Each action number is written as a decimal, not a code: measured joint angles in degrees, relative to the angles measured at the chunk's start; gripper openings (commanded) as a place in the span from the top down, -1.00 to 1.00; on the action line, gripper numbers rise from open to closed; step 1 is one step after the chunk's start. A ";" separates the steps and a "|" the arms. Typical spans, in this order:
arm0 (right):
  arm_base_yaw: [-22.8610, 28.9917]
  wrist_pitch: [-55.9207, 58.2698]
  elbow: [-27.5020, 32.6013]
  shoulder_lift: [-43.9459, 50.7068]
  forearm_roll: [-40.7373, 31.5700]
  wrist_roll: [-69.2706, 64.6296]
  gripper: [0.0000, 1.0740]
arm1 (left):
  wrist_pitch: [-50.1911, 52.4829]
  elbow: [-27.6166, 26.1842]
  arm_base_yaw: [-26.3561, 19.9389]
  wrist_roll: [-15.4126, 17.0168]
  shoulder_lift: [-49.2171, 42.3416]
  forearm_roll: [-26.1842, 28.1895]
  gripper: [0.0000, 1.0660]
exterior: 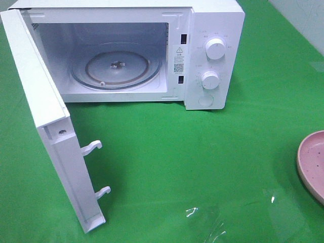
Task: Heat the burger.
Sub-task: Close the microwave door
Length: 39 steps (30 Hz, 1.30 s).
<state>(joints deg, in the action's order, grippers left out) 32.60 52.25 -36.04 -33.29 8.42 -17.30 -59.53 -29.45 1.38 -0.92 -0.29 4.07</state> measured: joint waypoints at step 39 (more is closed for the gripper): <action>-18.33 6.02 6.70 33.52 0.97 10.14 -0.33 | 0.00 0.00 0.00 0.00 0.00 0.00 -0.88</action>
<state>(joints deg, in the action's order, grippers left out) 14.27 58.27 -29.34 0.23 9.40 -7.16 -59.53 -29.45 1.38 -0.92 -0.29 4.07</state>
